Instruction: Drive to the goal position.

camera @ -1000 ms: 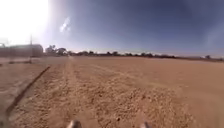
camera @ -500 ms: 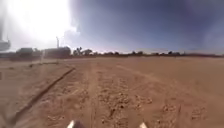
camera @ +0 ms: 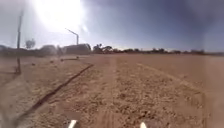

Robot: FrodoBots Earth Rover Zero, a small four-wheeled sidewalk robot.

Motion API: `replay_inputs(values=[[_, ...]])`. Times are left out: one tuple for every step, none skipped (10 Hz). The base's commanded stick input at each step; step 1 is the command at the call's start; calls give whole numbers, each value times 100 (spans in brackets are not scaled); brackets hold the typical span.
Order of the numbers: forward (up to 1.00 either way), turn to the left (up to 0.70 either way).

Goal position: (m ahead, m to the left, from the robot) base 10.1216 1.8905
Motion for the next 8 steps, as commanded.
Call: replay_inputs(values=[[0,45],[0,45],[0,45],[0,45],[0,45],[54,31],[70,27],[70,27]])
